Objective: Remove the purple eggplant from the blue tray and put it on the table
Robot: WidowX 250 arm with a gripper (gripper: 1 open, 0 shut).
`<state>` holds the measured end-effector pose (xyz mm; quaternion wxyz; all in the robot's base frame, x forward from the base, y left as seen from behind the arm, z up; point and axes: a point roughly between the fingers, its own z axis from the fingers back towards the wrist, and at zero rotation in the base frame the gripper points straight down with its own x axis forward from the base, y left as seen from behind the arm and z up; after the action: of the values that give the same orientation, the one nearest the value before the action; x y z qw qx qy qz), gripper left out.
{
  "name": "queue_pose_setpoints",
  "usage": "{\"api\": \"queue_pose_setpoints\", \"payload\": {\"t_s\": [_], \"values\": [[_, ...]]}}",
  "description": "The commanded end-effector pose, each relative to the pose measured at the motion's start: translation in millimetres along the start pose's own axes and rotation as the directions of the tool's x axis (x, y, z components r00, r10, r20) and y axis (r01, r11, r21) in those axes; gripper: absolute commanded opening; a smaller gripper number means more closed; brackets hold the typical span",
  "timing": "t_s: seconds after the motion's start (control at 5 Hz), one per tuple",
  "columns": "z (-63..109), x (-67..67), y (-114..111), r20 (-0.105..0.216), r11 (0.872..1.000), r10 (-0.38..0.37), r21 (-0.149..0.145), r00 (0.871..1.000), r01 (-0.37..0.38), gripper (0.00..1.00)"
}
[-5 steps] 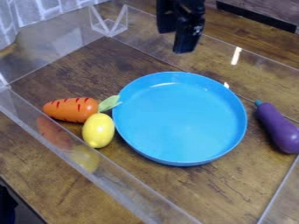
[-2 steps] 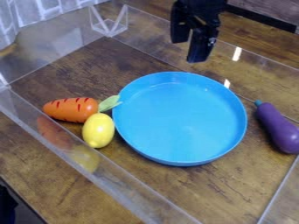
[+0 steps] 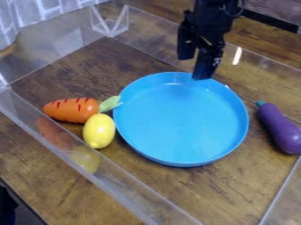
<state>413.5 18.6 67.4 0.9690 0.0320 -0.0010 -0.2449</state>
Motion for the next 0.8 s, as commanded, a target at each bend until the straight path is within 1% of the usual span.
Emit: {"api": "queue_pose_setpoints", "payload": {"t_s": [0.0,0.2,0.4,0.6], "values": [[13.5,6.5,-1.5,0.058,0.998,0.051,0.033,0.997,-0.053,1.00],[1.8,6.4,-4.7,0.053,0.992,0.122,0.027,0.991,-0.123,1.00],[2.0,23.9,-21.4,0.061,0.990,0.141,0.023,0.988,-0.143,1.00],[9.2,47.6,-57.5,0.095,0.995,0.093,0.037,0.991,-0.097,1.00]]}}
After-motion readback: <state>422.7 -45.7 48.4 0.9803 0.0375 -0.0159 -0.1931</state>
